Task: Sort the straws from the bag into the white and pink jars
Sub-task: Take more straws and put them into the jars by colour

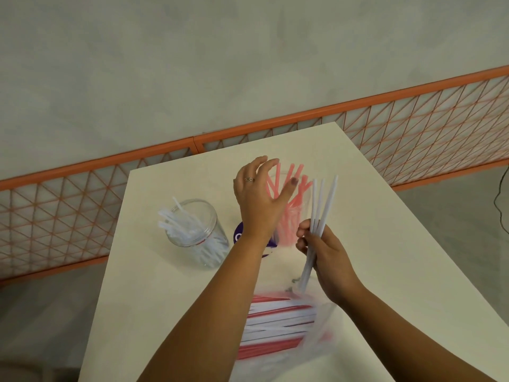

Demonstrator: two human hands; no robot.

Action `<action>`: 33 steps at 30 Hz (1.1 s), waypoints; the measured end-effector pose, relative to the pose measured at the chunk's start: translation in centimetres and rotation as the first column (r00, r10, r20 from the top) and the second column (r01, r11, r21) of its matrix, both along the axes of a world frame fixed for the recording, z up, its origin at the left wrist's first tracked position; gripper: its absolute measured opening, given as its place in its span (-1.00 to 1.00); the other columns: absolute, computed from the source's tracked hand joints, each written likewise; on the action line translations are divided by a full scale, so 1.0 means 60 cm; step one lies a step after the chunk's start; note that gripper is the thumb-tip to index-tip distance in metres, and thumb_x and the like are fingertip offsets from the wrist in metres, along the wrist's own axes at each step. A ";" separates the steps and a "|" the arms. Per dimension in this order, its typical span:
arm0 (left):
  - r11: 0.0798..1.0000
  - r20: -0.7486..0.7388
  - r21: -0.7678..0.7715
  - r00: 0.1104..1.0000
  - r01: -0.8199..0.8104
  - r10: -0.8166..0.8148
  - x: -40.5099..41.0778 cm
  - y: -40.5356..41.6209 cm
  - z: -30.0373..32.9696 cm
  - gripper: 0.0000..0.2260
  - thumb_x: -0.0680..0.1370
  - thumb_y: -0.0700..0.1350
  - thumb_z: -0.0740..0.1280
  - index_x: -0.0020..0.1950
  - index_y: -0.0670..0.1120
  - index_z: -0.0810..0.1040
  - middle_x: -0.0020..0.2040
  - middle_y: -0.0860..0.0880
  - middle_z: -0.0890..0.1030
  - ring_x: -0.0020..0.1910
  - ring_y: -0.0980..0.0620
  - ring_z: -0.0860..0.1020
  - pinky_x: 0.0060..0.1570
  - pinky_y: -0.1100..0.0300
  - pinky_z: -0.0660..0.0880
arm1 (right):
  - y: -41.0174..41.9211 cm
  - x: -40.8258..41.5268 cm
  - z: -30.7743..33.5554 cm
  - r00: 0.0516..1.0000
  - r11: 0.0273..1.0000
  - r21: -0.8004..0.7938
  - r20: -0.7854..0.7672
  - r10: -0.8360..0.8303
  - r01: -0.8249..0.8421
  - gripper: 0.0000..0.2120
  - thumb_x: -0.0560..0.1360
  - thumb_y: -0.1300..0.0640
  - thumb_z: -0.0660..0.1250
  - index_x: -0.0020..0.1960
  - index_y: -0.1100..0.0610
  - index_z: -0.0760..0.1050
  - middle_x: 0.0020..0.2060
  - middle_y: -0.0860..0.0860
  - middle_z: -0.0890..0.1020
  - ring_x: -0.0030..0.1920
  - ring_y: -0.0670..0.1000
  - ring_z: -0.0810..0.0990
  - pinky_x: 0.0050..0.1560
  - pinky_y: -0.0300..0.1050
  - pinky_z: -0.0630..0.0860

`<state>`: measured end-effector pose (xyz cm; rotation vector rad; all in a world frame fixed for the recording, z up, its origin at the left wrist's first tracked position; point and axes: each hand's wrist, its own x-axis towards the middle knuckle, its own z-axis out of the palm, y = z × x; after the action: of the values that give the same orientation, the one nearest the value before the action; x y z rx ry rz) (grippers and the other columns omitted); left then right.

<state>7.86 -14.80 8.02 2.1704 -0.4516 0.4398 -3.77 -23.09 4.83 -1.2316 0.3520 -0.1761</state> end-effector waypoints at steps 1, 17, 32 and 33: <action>0.999 0.024 0.045 1.000 -0.016 0.015 -0.004 0.008 0.002 -0.53 0.45 0.27 0.22 0.25 0.04 0.48 0.35 0.03 0.44 0.38 0.03 0.26 0.39 -0.02 0.20 | 0.003 0.000 0.003 1.000 1.000 -0.001 0.008 -0.005 0.005 -0.76 0.60 0.31 0.06 -0.04 0.15 0.48 -0.20 0.04 0.52 -0.22 -0.01 0.47 0.00 -0.13 0.47; 0.876 -0.065 0.260 0.898 -0.406 0.435 -0.018 0.225 -0.015 -0.82 0.45 0.10 0.39 0.01 0.10 0.64 0.40 0.06 0.36 0.48 -0.07 0.15 0.38 -0.29 -0.02 | 0.113 0.090 0.100 0.952 0.992 0.021 0.283 0.113 -0.124 -0.70 0.59 0.39 0.03 -0.13 0.12 0.45 -0.27 0.01 0.50 -0.24 -0.08 0.50 -0.10 -0.22 0.48; 0.922 -0.095 -0.067 0.923 -0.381 0.374 -0.015 0.251 -0.019 -0.89 0.53 -0.27 0.28 -0.01 -0.16 0.59 0.25 -0.09 0.47 0.25 0.01 0.46 0.05 0.71 0.19 | 0.239 0.215 0.095 0.902 0.974 -0.222 0.412 0.131 -0.040 -0.76 0.58 0.38 0.02 -0.06 0.12 0.37 -0.24 0.05 0.53 -0.21 -0.05 0.56 -0.10 -0.26 0.54; 0.923 -0.094 -0.071 0.924 -0.378 0.371 -0.014 0.252 -0.020 -0.88 0.54 -0.26 0.27 0.00 -0.16 0.59 0.25 -0.09 0.48 0.24 0.01 0.46 0.04 0.71 0.20 | 0.242 0.217 0.086 0.913 0.969 -0.246 0.387 0.128 -0.032 -0.76 0.58 0.37 0.03 -0.07 0.10 0.37 -0.24 0.03 0.54 -0.21 -0.06 0.57 -0.09 -0.26 0.55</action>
<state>6.99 0.34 6.81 2.1807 0.0336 0.5676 9.23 -8.56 10.00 -1.4043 -0.0817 -0.4018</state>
